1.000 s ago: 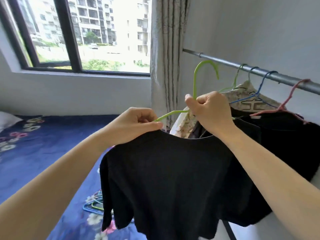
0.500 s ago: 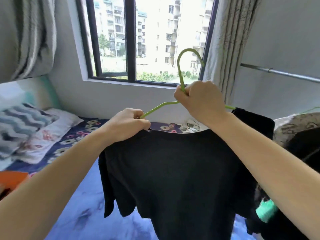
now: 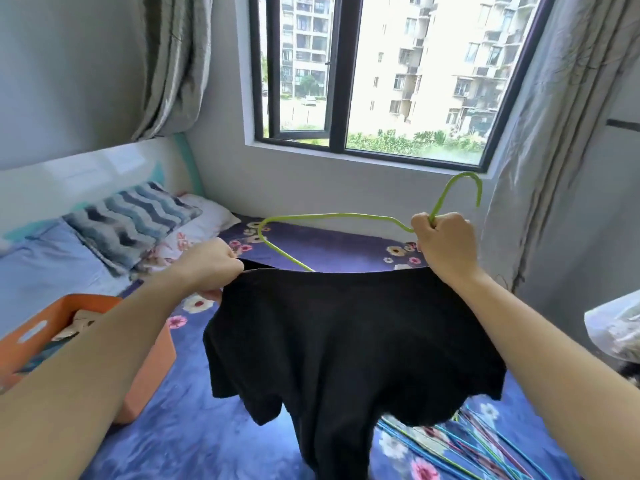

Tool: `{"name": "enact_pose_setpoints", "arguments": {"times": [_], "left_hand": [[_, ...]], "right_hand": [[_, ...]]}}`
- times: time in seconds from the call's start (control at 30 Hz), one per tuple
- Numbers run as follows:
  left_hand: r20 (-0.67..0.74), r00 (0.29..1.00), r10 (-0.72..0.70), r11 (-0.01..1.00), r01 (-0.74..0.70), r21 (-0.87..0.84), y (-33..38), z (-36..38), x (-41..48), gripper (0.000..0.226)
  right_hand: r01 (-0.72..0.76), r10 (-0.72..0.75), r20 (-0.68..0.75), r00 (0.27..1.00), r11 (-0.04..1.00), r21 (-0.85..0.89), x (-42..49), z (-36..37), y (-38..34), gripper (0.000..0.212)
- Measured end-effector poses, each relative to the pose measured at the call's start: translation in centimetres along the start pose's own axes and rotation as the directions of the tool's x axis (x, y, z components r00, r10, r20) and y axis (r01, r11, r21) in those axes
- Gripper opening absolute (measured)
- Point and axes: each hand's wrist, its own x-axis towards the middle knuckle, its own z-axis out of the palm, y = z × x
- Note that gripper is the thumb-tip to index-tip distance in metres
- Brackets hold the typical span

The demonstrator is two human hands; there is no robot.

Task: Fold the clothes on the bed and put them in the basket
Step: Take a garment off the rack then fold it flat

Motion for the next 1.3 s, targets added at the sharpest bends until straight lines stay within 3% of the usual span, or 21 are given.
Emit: {"name": "enact_pose_setpoints", "arguments": {"times": [0.1, 0.17, 0.23, 0.37, 0.47, 0.6, 0.8, 0.93, 1.13, 1.17, 1.23, 1.3], "left_hand": [[-0.176, 0.984, 0.002, 0.998, -0.012, -0.055, 0.0, 0.7, 1.2, 0.021], [-0.211, 0.978, -0.007, 0.984, -0.03, -0.173, 1.1, 1.7, 2.2, 0.02], [-0.227, 0.974, -0.002, 0.977, -0.047, -0.21, 2.6, 3.2, 3.5, 0.021], [-0.189, 0.981, 0.043, 0.985, -0.073, -0.155, 3.6, 7.8, 6.0, 0.022], [-0.074, 0.997, -0.003, 0.996, -0.004, -0.09, 2.6, 12.4, 8.1, 0.02], [0.011, 0.991, -0.135, 0.988, 0.135, -0.079, 0.6, 19.5, 10.3, 0.024], [0.011, 0.983, -0.184, 0.979, 0.185, -0.084, 1.7, 26.5, 11.4, 0.026], [-0.015, 0.985, -0.171, 0.98, 0.169, -0.106, 2.1, 28.5, 12.2, 0.026], [-0.049, 0.985, -0.164, 0.981, 0.157, -0.116, 1.7, 27.7, 12.5, 0.025], [-0.056, 0.985, -0.16, 0.98, 0.152, -0.125, 1.5, 27.4, 12.5, 0.027], [-0.065, 0.986, -0.156, 0.978, 0.145, -0.152, 1.3, 26.5, 12.4, 0.03], [-0.086, 0.985, -0.152, 0.975, 0.135, -0.178, 1.2, 25.5, 12.1, 0.031]], "right_hand": [[-0.235, 0.24, 0.017, 0.971, 0.933, 0.274, 0.9, 1.9, -0.3, 0.048], [-0.377, 0.386, 0.103, 0.917, 0.747, 0.548, 2.5, 2.4, -0.9, 0.048], [-0.471, 0.44, 0.223, 0.87, 0.606, 0.641, 4.5, 2.5, -1.2, 0.049], [-0.543, 0.42, 0.365, 0.831, 0.755, 0.369, 6.3, 3.0, 2.2, 0.053], [-0.686, 0.448, 0.57, 0.689, 0.658, 0.312, 4.3, 4.4, 8.8, 0.042], [-0.77, 0.559, 0.632, 0.537, 0.631, 0.096, -1.4, 6.5, 19.1, 0.021], [-0.815, 0.732, 0.559, 0.39, 0.557, -0.16, -9.8, 9.4, 31.9, 0.034], [-0.794, 0.794, 0.55, 0.261, 0.5, -0.345, -11.5, 11.1, 36.5, 0.022], [-0.61, 0.922, 0.268, 0.279, 0.386, -0.692, -11.7, 13.3, 38.9, 0.037], [-0.597, 0.9, 0.32, 0.297, 0.437, -0.673, -11.9, 14.5, 38.1, 0.033], [-0.608, 0.744, 0.602, 0.291, 0.63, -0.484, -12.7, 17.2, 34.3, 0.033], [-0.624, 0.483, 0.862, 0.151, 0.723, -0.297, -14.7, 19.8, 28.1, 0.062]]}}
